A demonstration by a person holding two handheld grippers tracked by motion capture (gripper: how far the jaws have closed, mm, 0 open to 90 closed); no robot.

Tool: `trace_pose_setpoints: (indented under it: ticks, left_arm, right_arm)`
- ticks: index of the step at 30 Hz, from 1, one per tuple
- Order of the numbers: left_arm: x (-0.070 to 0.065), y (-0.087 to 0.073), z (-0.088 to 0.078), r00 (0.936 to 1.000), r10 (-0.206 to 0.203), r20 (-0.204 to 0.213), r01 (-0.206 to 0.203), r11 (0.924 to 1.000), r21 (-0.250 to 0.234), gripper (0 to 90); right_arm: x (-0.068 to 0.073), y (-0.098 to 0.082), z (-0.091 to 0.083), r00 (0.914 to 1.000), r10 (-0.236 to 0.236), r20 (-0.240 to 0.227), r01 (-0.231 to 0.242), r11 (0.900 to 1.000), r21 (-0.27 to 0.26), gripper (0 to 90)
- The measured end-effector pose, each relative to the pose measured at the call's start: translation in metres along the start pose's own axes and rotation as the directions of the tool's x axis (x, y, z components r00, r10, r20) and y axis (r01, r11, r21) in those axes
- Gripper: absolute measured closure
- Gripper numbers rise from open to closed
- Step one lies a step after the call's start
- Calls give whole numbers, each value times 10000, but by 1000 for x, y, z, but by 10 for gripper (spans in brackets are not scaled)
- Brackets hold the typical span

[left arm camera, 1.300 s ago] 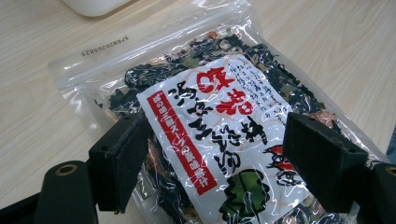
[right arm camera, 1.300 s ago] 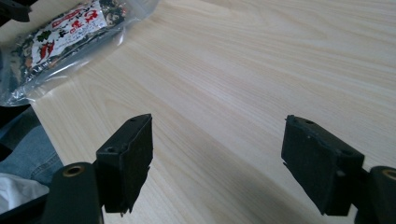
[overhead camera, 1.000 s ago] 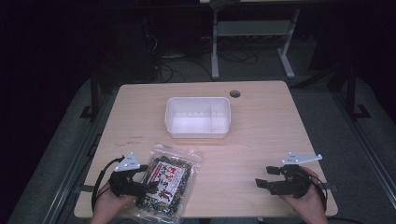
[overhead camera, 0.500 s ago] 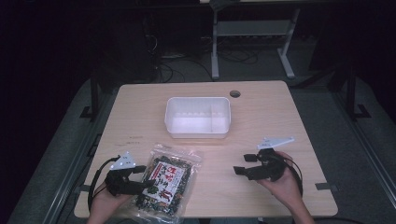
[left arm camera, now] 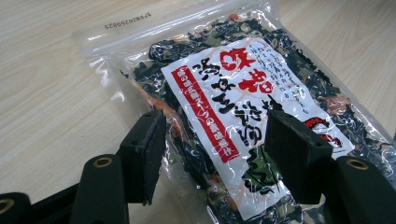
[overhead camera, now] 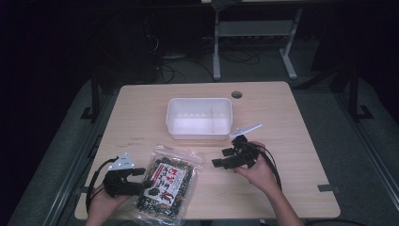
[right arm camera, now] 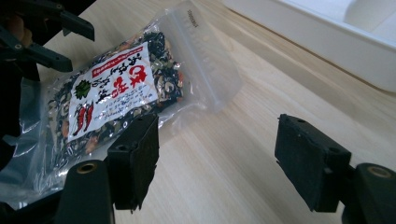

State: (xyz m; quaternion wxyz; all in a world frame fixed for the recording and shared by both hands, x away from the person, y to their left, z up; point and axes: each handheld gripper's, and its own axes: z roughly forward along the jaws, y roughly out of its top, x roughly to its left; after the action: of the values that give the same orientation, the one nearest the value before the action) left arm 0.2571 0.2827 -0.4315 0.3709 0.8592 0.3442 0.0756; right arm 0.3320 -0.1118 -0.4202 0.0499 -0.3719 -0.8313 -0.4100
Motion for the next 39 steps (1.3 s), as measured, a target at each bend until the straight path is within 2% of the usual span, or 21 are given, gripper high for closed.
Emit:
trace_pose_setpoints:
  ticks: [3, 4, 8, 9, 18, 22, 28, 39]
  left_arm:
    - [0, 0, 1, 10000, -11, -11, 11, 10000, 20, 379]
    - [0, 0, 1, 10000, -8, -9, 8, 10000, 26, 379]
    - [0, 0, 1, 10000, -57, -15, 57, 10000, 26, 379]
    - [1, -1, 1, 10000, -52, -3, 52, 10000, 28, 379]
    - [1, -1, 2, 10000, -69, 6, 69, 9999, 103, 378]
    - [1, -1, 2, 10000, -29, -5, 29, 9998, 173, 378]
    - [1, -1, 3, 10000, -53, 21, 53, 9997, 243, 376]
    - [2, -2, 5, 10000, -49, 20, 49, 9995, 308, 373]
  right_arm:
    - [-2, 7, 10, 9996, 230, -181, -227, 9997, 121, 309]
    - [-3, 11, 17, 9994, 293, -182, -288, 9992, 282, 316]
    - [-3, 18, 27, 9991, 366, -227, -355, 9983, 457, 330]
    - [-5, 21, 35, 9987, 465, -204, -452, 9972, 591, 347]
    - [-15, 21, 59, 9949, 986, -231, -958, 9901, 1026, 441]
    - [-17, 22, 64, 9933, 1126, -276, -1092, 9885, 1047, 473]
    - [-21, 22, 71, 9887, 1417, -489, -1353, 9840, 1160, 582]
    - [-23, 22, 75, 9867, 1449, -736, -1349, 9828, 1261, 771]
